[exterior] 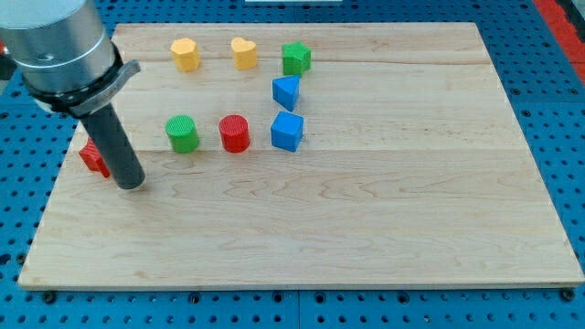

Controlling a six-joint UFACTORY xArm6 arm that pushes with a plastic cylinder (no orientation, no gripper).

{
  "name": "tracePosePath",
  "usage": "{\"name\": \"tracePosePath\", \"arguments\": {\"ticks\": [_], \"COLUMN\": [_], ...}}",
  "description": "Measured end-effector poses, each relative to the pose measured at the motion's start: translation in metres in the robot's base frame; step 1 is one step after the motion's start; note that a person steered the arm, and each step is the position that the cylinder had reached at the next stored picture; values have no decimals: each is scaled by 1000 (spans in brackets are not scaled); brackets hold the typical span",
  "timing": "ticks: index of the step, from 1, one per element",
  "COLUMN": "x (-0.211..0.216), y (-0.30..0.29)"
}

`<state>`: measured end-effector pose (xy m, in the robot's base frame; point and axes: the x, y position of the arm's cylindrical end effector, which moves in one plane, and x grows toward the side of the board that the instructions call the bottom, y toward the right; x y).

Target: Push the red star above the green star

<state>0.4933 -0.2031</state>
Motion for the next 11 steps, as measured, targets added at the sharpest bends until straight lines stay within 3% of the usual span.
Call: {"name": "tracePosePath", "arguments": {"ticks": [3,4,6,7,8,9,10,11], "x": [-40,5,-64,-65,-39,-79,-111,-113], "y": [-14,-19,-35,-38,-60,-75,-69,-22]}}
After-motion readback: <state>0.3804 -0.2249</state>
